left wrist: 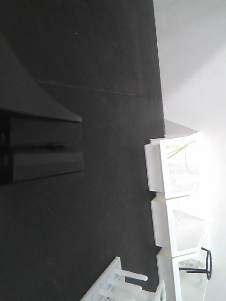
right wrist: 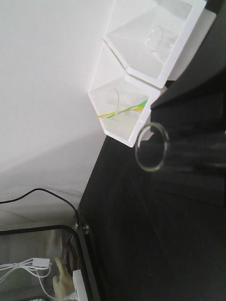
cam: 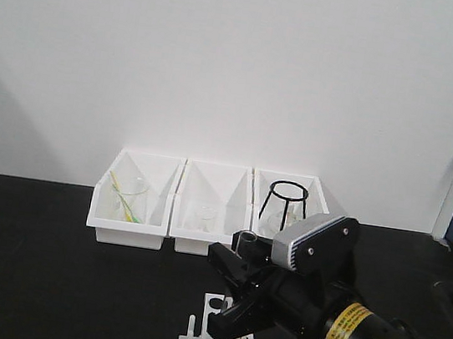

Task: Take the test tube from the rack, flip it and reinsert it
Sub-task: 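Lower the flipped tube with the right gripper back into the rack hole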

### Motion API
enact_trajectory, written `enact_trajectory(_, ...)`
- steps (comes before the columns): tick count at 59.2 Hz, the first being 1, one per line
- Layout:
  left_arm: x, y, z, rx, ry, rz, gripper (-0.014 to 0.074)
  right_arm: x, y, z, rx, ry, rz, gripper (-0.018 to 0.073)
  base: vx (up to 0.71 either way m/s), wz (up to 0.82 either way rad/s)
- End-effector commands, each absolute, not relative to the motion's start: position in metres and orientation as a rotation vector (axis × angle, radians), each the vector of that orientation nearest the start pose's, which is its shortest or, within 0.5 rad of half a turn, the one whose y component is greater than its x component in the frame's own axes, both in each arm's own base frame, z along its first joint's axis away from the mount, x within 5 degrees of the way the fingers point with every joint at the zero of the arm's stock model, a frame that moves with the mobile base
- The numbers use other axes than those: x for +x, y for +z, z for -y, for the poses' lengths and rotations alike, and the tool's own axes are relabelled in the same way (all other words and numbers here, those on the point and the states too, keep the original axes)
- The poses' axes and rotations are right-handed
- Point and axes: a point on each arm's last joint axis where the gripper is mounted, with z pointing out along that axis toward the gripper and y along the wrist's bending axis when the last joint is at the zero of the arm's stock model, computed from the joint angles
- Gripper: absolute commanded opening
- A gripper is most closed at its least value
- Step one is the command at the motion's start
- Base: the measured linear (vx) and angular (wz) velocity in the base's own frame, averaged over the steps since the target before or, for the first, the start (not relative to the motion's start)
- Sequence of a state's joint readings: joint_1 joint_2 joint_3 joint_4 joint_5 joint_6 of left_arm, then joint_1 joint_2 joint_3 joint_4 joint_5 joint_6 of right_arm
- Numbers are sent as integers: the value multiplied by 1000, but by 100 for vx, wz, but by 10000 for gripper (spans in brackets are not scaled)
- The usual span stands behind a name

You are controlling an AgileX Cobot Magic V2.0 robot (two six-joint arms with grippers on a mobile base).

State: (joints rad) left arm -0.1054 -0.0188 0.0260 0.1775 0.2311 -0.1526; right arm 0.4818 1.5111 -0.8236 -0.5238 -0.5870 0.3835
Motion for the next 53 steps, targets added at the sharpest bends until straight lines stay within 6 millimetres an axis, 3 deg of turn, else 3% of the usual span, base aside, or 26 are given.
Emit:
enact_trajectory(1, 55, 194, 3, 74, -53, -1626, -6, 280, 294, -177, -661, 564, -1413, -11, 0, 0)
enact_trajectory(38, 55, 194, 3, 74, -53, -1626, -6, 304, 230, -194, -702, 617, -1504, 3, 0, 0)
enact_trajectory(53, 55, 194, 3, 74, -53, -1626, -6, 304, 227, -194, -701, 620, -1514, 168, 0, 0)
